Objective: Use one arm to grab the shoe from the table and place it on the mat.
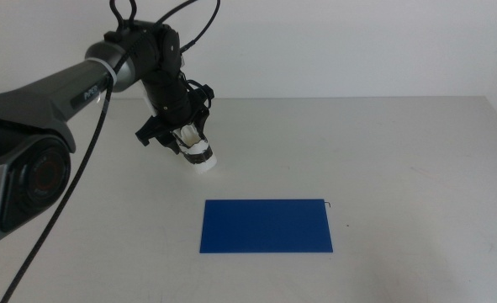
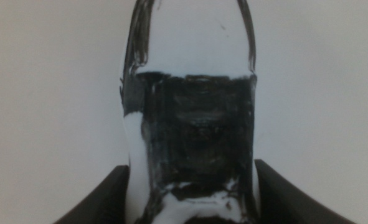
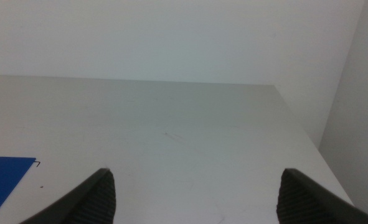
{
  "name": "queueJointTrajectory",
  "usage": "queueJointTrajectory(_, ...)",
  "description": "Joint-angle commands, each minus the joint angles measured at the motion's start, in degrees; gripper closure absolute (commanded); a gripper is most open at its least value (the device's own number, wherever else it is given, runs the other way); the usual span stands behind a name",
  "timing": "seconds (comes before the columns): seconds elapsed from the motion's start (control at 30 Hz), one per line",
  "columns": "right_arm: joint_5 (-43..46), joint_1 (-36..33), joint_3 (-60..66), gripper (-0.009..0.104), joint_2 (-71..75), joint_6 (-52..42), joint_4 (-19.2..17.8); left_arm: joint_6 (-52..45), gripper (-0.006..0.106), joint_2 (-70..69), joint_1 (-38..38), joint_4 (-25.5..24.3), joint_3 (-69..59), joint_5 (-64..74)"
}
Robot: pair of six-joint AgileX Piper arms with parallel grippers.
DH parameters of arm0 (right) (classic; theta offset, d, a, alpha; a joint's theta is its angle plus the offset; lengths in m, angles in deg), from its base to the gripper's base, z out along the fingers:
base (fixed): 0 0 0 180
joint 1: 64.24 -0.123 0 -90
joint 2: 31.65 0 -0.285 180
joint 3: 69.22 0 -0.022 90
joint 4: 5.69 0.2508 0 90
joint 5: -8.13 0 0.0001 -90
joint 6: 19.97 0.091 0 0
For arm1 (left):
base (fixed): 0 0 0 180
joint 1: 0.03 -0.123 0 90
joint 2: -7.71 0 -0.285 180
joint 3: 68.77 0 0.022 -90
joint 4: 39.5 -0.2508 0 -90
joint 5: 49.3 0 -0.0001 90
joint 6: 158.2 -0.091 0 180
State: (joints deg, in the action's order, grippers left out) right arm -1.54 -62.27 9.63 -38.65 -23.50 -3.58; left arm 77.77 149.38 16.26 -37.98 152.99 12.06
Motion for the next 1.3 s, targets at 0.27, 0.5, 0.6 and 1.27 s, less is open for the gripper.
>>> queueJointTrajectory(0.27,4.5,0.3,-0.5,0.029,1.2,-0.7,-0.5,0.9,0.088,-10.5,2.4,-8.1,1.9,10.4)
queueJointTrajectory(0.5,4.5,0.3,-0.5,0.029,1.2,-0.7,-0.5,0.9,0.088,-14.2,4.3,-13.4,1.9,14.1)
queueJointTrajectory(0.6,4.5,0.3,-0.5,0.029,1.2,-0.7,-0.5,0.9,0.088,-14.9,4.3,-14.6,1.9,14.1)
queueJointTrajectory(1.27,4.5,0.3,-0.5,0.029,1.2,-0.7,-0.5,1.7,0.089,-16.2,4.8,-12.4,0.3,14.1)
